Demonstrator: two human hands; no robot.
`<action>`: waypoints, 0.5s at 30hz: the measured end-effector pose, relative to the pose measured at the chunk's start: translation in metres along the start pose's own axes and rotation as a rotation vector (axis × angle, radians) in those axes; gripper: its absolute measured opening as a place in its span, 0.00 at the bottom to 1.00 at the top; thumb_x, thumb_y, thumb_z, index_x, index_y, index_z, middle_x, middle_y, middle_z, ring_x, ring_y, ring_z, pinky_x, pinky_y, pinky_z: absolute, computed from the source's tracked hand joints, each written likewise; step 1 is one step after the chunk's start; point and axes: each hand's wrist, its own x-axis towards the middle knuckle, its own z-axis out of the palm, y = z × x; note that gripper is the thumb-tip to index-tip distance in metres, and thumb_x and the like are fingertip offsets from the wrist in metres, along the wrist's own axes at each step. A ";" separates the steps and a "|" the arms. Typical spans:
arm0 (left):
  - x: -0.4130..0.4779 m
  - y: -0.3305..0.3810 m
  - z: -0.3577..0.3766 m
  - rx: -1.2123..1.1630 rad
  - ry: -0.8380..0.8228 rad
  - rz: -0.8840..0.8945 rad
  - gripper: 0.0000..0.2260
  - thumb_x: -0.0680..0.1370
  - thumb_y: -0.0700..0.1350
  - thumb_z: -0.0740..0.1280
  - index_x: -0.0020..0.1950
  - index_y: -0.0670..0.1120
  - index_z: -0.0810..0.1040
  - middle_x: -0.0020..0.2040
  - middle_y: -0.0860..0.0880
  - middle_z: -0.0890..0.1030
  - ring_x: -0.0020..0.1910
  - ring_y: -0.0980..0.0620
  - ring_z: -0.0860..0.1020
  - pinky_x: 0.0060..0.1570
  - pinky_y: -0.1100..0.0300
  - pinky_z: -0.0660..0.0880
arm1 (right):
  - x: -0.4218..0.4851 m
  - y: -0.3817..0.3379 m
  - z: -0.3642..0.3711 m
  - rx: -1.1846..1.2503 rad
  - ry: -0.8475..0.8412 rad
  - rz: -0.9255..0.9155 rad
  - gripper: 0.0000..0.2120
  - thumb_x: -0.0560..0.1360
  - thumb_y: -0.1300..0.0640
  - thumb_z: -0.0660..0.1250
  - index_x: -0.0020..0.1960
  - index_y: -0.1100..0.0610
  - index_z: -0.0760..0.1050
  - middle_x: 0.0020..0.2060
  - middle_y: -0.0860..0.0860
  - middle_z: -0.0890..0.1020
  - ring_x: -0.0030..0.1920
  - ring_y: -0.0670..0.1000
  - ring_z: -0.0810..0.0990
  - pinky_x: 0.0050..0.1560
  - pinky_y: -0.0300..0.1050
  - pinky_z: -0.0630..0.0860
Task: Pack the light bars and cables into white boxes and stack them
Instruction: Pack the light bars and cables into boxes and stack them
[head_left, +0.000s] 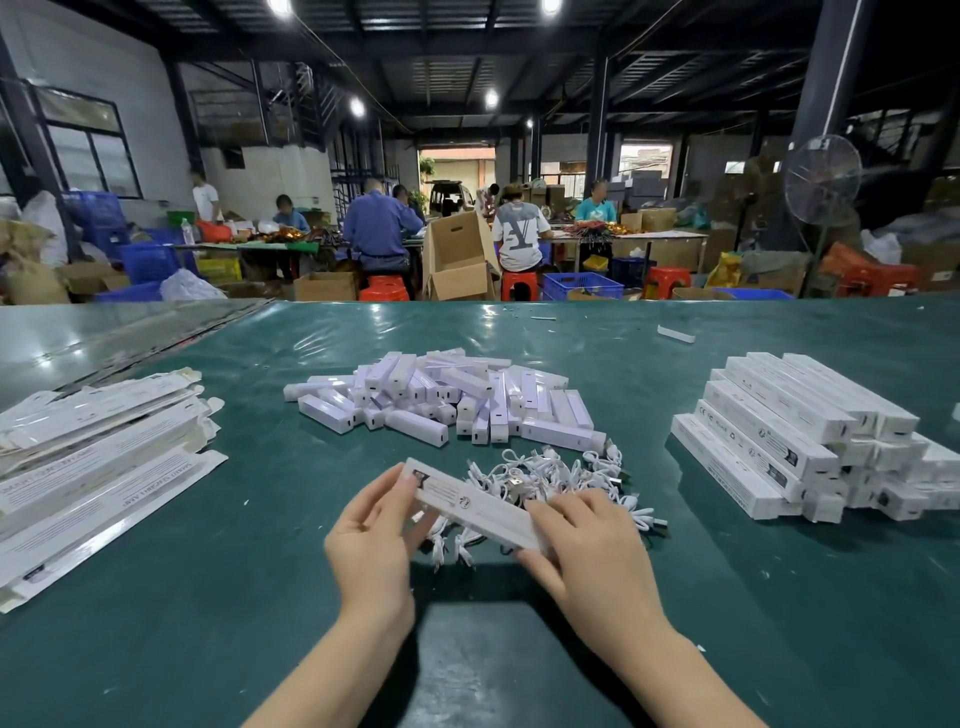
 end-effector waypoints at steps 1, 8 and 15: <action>0.005 0.001 -0.004 0.021 0.003 0.010 0.04 0.75 0.34 0.66 0.43 0.42 0.78 0.31 0.51 0.83 0.31 0.57 0.81 0.32 0.65 0.79 | 0.000 0.001 0.000 -0.006 -0.010 0.000 0.19 0.53 0.47 0.81 0.38 0.54 0.81 0.33 0.46 0.80 0.33 0.52 0.78 0.32 0.43 0.77; 0.032 -0.006 -0.017 0.146 0.084 -0.010 0.04 0.76 0.37 0.67 0.41 0.42 0.77 0.32 0.48 0.80 0.29 0.57 0.78 0.28 0.67 0.77 | 0.003 0.000 -0.001 0.122 0.003 -0.060 0.22 0.54 0.52 0.82 0.47 0.52 0.82 0.32 0.44 0.80 0.30 0.51 0.75 0.27 0.35 0.72; 0.036 -0.011 -0.019 0.296 0.030 0.056 0.06 0.80 0.38 0.59 0.47 0.43 0.75 0.41 0.51 0.74 0.40 0.53 0.73 0.29 0.71 0.75 | 0.025 0.058 -0.004 0.201 0.128 0.597 0.08 0.74 0.60 0.66 0.53 0.59 0.76 0.45 0.56 0.81 0.47 0.58 0.71 0.43 0.50 0.66</action>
